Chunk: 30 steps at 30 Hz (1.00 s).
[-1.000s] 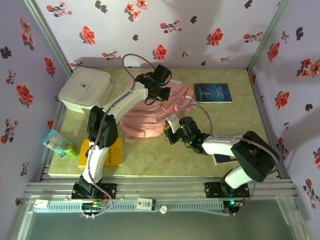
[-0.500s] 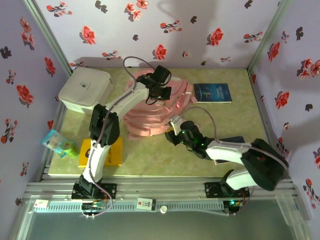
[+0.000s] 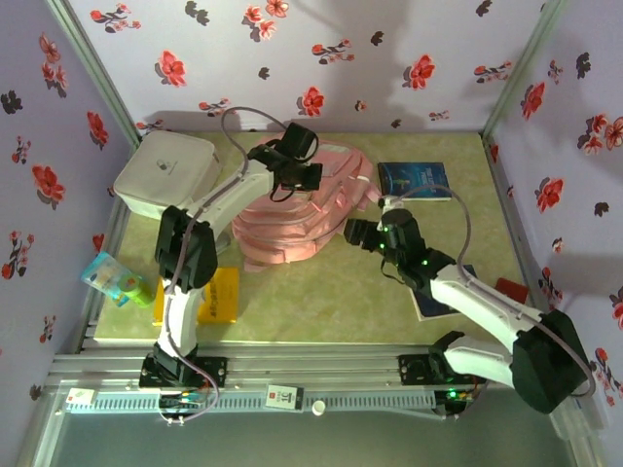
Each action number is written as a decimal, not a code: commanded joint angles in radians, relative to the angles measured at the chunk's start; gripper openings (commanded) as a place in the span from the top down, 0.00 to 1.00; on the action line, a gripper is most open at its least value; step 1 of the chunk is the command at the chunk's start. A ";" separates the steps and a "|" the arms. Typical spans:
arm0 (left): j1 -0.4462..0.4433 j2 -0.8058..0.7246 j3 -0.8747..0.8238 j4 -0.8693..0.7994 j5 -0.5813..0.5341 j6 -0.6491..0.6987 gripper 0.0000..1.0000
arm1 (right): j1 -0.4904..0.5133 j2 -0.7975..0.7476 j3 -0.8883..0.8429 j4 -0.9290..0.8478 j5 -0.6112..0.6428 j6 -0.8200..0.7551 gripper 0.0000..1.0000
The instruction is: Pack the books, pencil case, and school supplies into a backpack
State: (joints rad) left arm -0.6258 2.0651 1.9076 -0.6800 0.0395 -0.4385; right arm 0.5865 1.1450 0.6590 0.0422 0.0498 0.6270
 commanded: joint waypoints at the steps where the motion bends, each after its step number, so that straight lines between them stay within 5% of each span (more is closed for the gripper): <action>1: 0.008 -0.103 -0.005 0.069 0.047 0.013 1.00 | -0.014 0.061 0.070 -0.040 -0.090 0.221 0.28; 9: 0.012 -0.120 -0.022 0.089 0.123 0.020 1.00 | -0.016 0.291 0.245 0.026 -0.228 0.409 0.46; 20: 0.015 -0.089 0.012 0.085 0.203 0.032 1.00 | -0.024 0.398 0.266 0.104 -0.245 0.474 0.40; 30: 0.021 -0.067 0.008 0.073 0.247 0.006 1.00 | -0.065 0.450 0.214 0.404 -0.338 0.549 0.39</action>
State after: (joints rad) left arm -0.6025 2.0178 1.8751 -0.6655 0.2020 -0.4316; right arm 0.5369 1.5806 0.8886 0.3122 -0.2611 1.1339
